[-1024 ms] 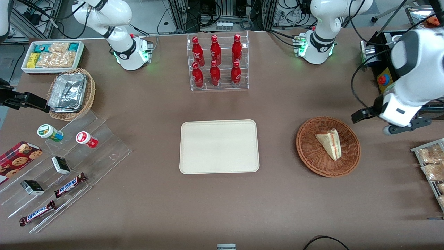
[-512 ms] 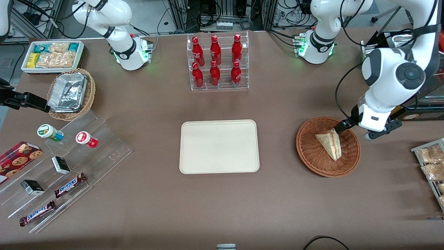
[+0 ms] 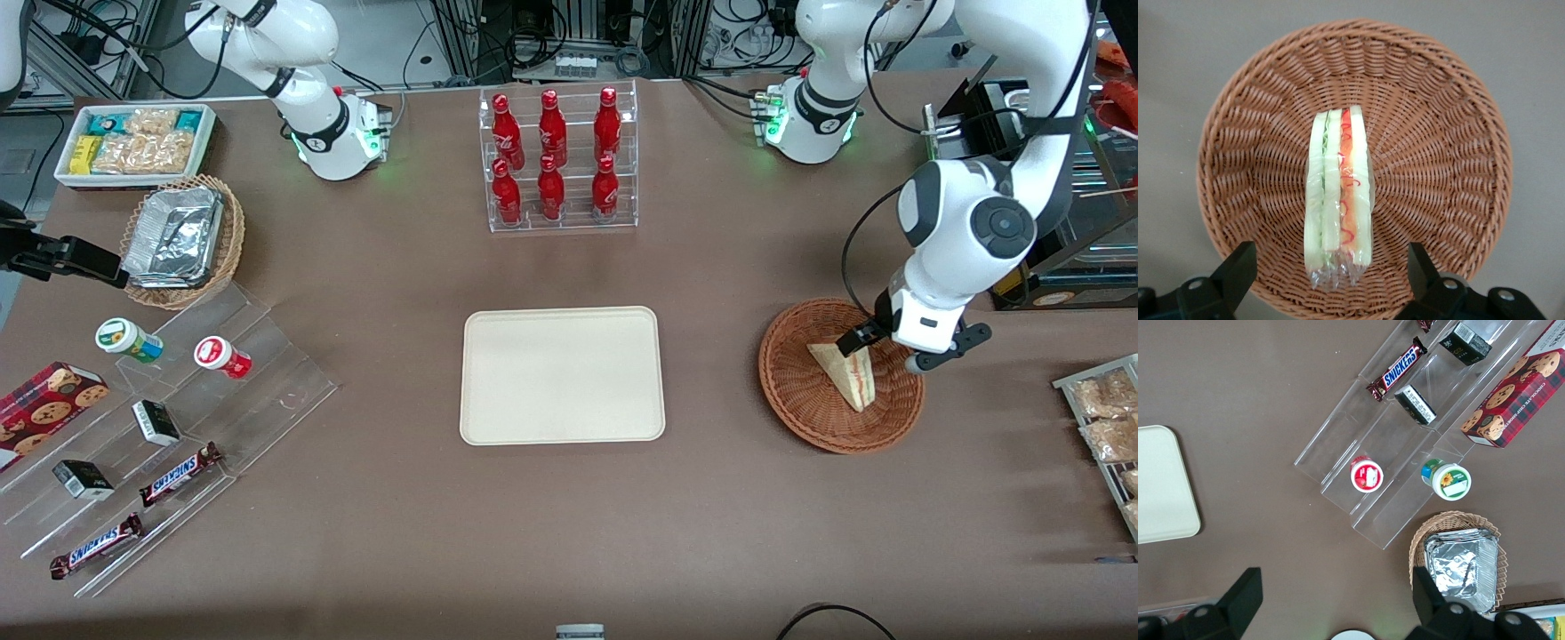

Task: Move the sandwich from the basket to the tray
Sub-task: 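Lower the left gripper around the sandwich and close on it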

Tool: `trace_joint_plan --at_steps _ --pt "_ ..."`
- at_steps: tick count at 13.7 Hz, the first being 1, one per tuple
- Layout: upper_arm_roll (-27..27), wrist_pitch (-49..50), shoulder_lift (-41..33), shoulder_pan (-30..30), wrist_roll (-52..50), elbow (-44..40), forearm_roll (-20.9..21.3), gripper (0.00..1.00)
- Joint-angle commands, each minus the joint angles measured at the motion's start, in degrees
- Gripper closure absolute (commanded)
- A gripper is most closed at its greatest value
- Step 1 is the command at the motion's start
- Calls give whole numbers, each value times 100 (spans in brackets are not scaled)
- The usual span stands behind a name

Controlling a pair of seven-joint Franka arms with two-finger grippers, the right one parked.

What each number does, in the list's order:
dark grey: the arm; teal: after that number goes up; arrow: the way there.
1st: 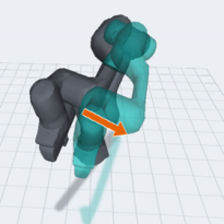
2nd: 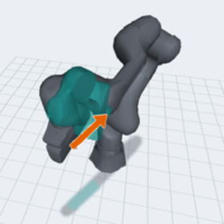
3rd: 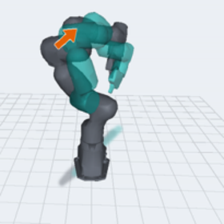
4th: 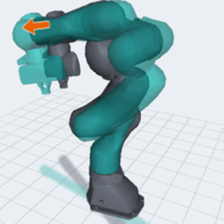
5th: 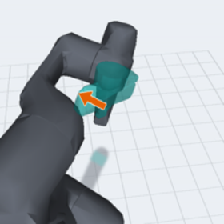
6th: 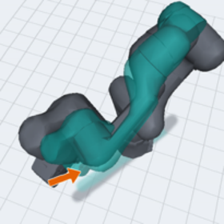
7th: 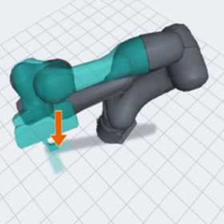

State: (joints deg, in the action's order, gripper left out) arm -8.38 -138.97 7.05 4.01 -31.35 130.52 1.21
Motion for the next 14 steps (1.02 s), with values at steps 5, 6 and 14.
trace_joint_plan --at_steps 5,6,14 --pt "-23 -525 542 -23 -258 35 2 1" --pt "-23 -525 639 -23 -258 35 2 8" --pt "-32 -438 728 -23 -231 61 11 100"
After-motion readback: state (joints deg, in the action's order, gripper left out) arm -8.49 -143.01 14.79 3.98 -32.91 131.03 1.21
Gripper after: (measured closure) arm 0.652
